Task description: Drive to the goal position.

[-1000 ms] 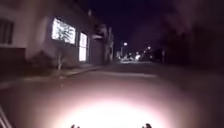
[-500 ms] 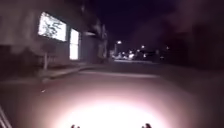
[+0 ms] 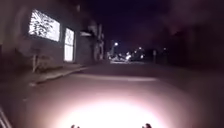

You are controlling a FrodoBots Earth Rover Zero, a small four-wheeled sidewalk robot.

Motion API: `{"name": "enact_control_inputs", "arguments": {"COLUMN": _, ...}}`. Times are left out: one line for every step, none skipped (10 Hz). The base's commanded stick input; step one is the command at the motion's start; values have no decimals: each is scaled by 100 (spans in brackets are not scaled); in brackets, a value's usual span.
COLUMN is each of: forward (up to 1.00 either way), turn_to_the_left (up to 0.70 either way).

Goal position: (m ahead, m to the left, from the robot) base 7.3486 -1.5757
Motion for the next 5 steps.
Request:
{"name": "enact_control_inputs", "arguments": {"forward": 85, "turn_to_the_left": 0}}
{"name": "enact_control_inputs", "arguments": {"forward": 85, "turn_to_the_left": 0}}
{"name": "enact_control_inputs", "arguments": {"forward": 85, "turn_to_the_left": 0}}
{"name": "enact_control_inputs", "arguments": {"forward": 85, "turn_to_the_left": 0}}
{"name": "enact_control_inputs", "arguments": {"forward": 85, "turn_to_the_left": 0}}
